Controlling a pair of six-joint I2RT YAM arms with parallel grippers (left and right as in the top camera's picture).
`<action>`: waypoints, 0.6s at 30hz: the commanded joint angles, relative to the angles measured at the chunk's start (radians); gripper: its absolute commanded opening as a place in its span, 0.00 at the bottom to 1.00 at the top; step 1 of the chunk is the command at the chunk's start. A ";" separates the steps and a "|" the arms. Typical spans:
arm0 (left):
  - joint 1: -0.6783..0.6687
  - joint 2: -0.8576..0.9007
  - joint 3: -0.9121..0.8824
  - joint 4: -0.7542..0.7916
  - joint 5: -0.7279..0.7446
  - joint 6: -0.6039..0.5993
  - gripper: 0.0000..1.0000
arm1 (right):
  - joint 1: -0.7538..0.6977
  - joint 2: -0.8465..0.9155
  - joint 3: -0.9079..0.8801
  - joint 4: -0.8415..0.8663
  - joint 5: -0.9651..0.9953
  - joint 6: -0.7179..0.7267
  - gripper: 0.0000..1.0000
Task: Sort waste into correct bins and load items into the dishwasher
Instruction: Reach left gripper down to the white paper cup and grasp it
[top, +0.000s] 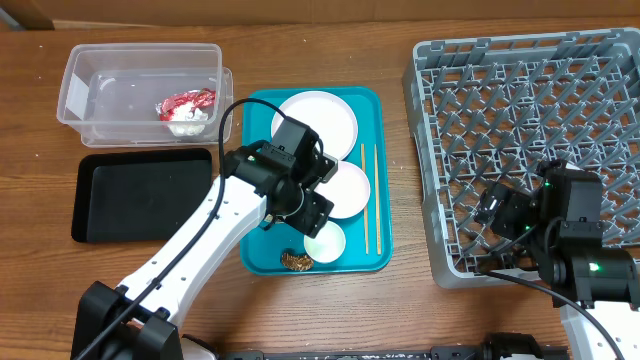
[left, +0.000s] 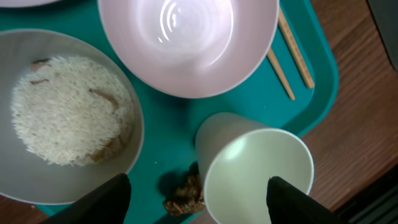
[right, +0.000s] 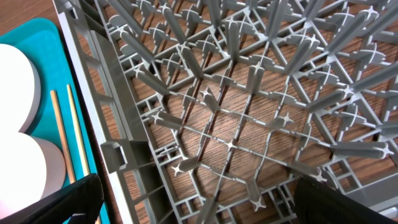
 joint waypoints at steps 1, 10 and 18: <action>-0.024 0.012 -0.002 -0.055 0.035 0.028 0.72 | -0.004 0.001 0.024 0.003 0.010 0.005 1.00; -0.025 0.034 -0.061 -0.035 0.035 0.022 0.58 | -0.004 0.001 0.024 -0.003 0.010 0.005 1.00; -0.025 0.111 -0.067 -0.034 0.044 0.022 0.37 | -0.004 0.001 0.024 -0.004 0.010 0.005 1.00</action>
